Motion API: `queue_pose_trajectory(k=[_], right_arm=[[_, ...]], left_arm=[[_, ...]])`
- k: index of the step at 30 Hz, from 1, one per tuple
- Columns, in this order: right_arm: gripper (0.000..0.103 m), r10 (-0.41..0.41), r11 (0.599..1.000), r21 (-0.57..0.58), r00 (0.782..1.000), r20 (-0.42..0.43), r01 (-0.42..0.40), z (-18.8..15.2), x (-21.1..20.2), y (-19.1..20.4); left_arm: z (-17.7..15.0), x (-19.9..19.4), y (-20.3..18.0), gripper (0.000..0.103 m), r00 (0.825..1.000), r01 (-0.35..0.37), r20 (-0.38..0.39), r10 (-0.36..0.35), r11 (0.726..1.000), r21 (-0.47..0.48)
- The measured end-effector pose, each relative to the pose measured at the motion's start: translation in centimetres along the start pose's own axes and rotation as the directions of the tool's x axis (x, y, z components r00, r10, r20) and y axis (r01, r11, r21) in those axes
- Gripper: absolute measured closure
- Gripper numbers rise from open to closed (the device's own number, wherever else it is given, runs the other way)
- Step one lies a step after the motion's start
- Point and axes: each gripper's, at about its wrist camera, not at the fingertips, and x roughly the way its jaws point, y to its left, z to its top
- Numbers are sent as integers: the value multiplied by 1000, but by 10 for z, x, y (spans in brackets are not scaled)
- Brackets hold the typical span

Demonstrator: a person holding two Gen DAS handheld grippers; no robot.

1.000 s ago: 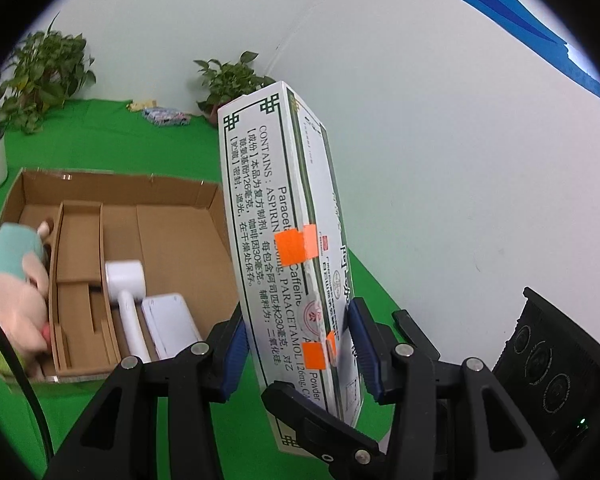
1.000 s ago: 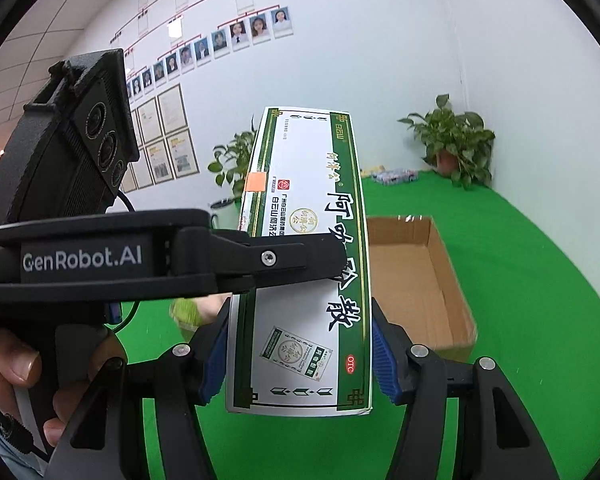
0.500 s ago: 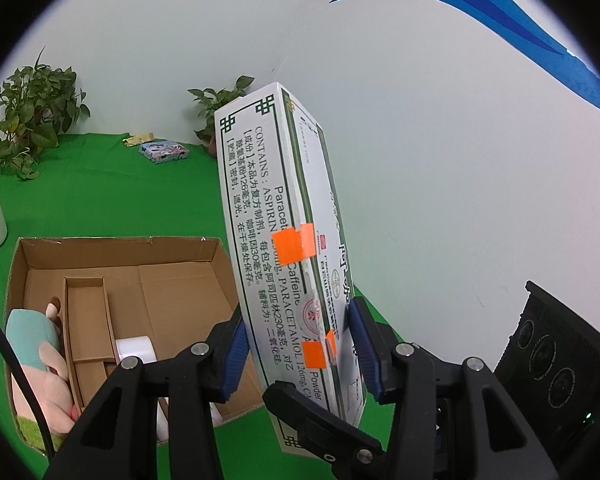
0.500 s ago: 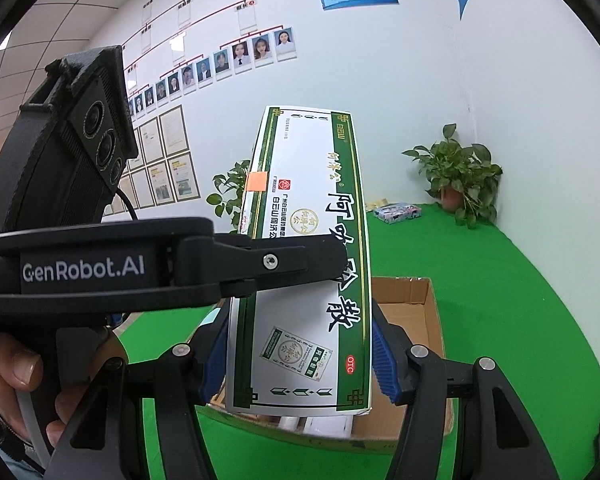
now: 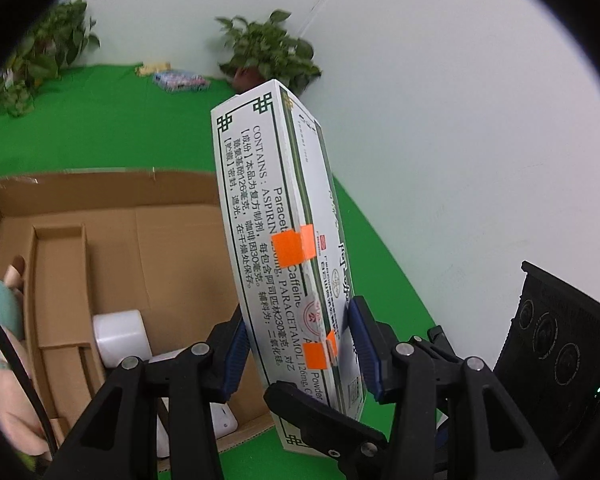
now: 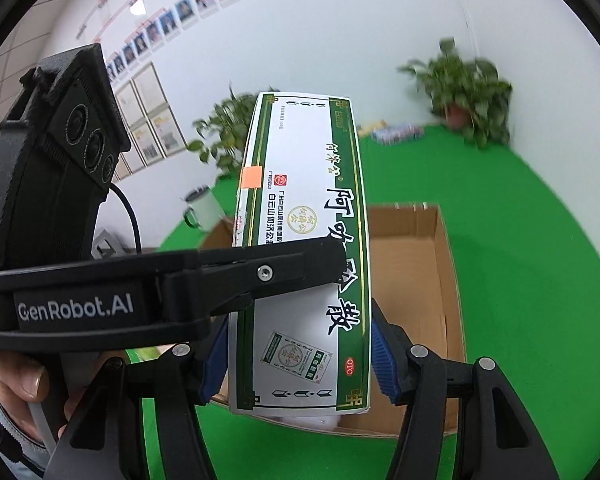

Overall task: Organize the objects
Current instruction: 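Carry the medicine box upright with the right gripper over the large box, then lower the medicine box flat beside the white device and open the right gripper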

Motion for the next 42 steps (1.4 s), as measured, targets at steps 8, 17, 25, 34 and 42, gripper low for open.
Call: queue_pose_trajectory(k=[8, 17, 25, 34, 42], right_arm=[[46, 10, 996, 85, 989, -148, 2, -41, 66, -42], [46, -25, 986, 148, 955, -297, 72, -84, 116, -71], [46, -131, 982, 81, 926, -353, 170, -95, 142, -76], [42, -158, 979, 57, 907, -391, 195, -101, 153, -73], [37, -206, 974, 8, 903, -376, 225, -103, 153, -64]], left_arm=[[-22, 71, 48, 57, 992, -7, -130, -6, 995, -100], [-43, 131, 85, 56, 967, 25, -242, -76, 978, -207], [-42, 123, 85, 50, 965, -68, -260, 28, 987, -145], [-60, 5, 85, 48, 976, -219, -16, 218, 974, -54], [-73, -54, 79, 48, 897, -409, 182, 404, 913, -12]])
